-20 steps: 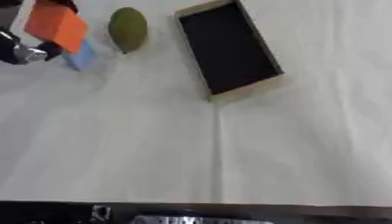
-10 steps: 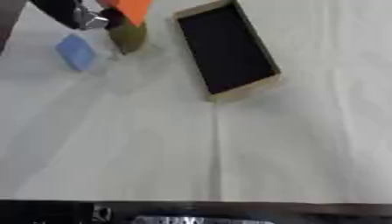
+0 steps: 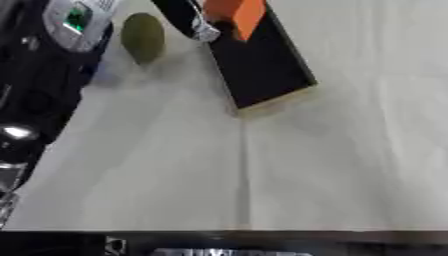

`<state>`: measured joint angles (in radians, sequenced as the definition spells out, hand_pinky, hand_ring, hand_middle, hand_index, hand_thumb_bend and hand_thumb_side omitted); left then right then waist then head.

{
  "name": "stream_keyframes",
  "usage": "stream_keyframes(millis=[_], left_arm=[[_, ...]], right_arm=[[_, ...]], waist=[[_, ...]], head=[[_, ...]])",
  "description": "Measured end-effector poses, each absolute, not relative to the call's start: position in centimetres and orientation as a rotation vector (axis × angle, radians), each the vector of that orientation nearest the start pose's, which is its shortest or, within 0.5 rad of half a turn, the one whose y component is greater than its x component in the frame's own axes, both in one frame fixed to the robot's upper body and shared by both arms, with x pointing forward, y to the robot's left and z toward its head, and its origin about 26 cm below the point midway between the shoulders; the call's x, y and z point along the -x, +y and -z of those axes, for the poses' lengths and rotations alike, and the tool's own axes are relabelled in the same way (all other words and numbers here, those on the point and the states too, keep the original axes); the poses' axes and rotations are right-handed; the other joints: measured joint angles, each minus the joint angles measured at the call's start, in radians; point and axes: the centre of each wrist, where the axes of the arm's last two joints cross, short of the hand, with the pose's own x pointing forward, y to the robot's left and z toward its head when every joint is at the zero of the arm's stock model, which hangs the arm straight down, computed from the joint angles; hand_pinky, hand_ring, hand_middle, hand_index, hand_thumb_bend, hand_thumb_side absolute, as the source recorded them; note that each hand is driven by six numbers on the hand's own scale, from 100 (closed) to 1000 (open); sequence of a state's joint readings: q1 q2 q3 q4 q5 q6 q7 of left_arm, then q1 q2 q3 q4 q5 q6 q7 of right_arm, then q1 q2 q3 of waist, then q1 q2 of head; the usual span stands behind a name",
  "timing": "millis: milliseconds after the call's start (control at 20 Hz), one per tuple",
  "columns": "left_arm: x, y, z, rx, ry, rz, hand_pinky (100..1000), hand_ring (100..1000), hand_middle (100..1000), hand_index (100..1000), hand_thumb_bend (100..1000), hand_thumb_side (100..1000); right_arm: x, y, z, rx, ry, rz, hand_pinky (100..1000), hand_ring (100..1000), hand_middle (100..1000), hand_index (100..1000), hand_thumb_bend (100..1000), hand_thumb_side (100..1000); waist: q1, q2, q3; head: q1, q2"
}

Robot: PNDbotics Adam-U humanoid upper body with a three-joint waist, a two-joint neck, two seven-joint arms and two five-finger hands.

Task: Pick up objects on the table and place them in the box.

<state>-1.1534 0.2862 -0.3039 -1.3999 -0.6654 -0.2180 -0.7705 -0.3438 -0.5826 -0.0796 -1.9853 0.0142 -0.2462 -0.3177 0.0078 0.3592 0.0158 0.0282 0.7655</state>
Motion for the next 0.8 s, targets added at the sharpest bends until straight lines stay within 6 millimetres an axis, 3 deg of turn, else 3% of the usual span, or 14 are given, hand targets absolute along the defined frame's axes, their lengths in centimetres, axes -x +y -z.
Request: stream_keyframes(millis=[500, 800], left_arm=[[-43.9, 8.8, -30.1, 0.895, 2.232, -2.614, 770, 669, 577, 732, 221, 100], [-44.9, 8.5, -28.2, 0.909, 2.197, -2.659, 827, 776, 696, 831, 383, 100]], right_arm=[[-30.0, -30.7, -24.8, -0.663, 3.519, 0.310, 857, 803, 720, 890, 100, 625], [-30.0, -30.6, -24.7, -0.653, 3.527, 0.301, 857, 803, 718, 890, 100, 625]], waist=[[0.002, 0.009, -0.018], [0.002, 0.015, -0.029]], head=[[0.011, -0.002], [0.015, -0.008]])
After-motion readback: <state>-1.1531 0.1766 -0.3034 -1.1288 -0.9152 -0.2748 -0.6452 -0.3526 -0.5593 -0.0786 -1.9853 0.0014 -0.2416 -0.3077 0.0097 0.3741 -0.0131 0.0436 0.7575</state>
